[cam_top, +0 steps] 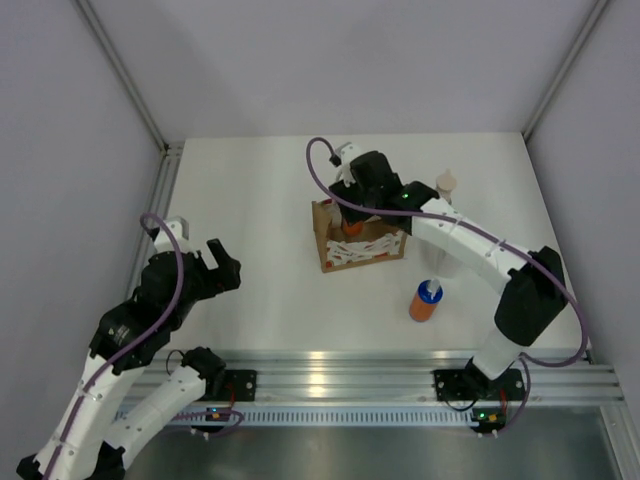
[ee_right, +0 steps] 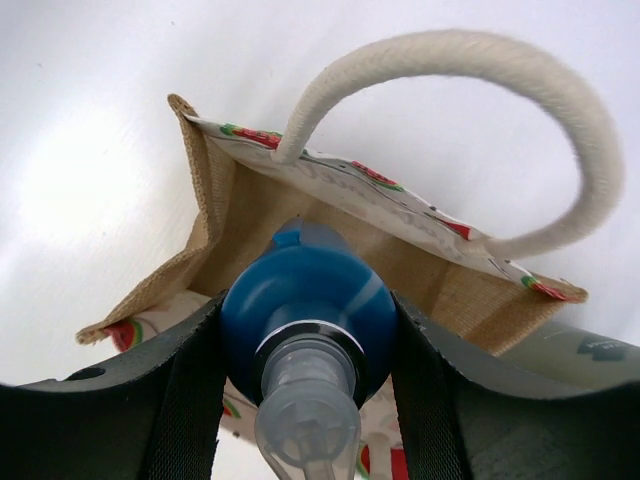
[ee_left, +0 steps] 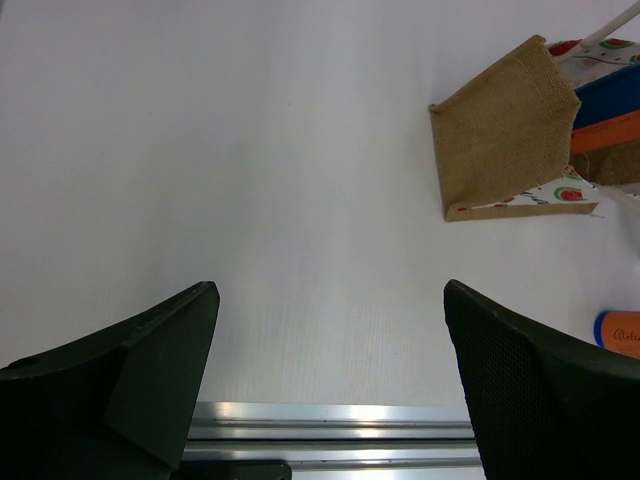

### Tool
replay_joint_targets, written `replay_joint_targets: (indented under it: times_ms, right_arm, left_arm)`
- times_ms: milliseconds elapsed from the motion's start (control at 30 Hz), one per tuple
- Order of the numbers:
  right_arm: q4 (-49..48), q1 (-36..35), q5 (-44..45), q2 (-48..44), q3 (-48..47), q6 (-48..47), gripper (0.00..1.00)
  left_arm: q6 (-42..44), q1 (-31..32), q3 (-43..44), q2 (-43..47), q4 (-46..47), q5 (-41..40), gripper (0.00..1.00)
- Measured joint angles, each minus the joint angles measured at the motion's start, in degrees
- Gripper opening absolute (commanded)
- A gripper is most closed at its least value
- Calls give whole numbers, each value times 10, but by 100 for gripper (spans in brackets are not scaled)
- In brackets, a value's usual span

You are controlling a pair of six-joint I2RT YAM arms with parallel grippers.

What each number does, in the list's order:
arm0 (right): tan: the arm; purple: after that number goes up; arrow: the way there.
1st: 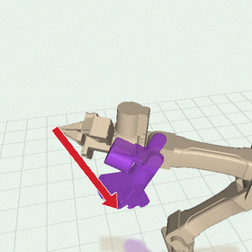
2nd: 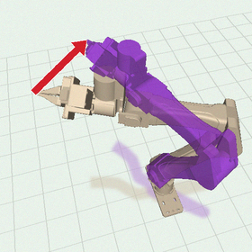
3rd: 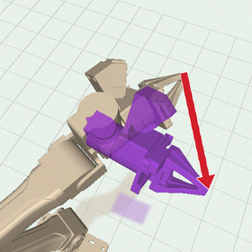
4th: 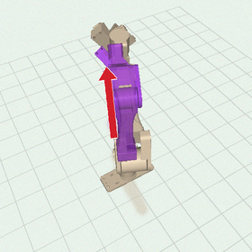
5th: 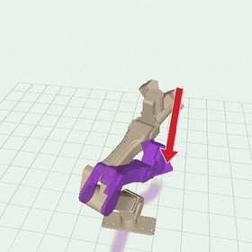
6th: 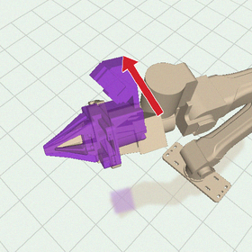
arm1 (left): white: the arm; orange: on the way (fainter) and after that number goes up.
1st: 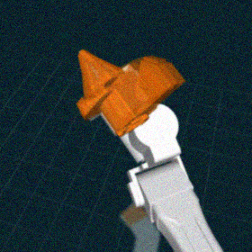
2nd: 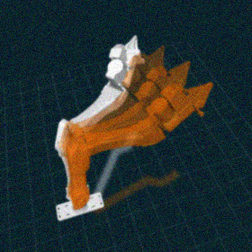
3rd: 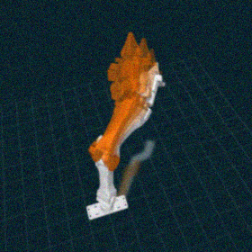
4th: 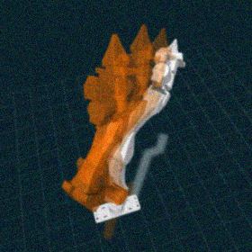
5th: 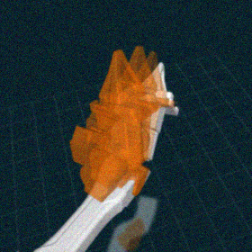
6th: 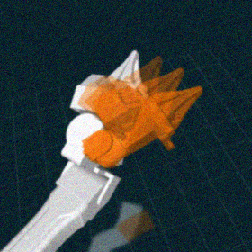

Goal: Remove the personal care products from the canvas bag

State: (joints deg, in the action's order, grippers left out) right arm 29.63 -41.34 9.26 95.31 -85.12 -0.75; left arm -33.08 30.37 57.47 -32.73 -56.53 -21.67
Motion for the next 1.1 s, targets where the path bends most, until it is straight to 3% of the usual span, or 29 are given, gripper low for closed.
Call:
replay_joint_targets:
  times_ms: [533,1100]
  right_arm:
    - [65,-11,-16,-33,-134,23,0]
    - [94,-129,-33,-11,-212,24,0]
  left_arm:
    - [-13,-11,-5,33,0,-25,98]
    - [-15,-26,-6,48,0,-33,98]
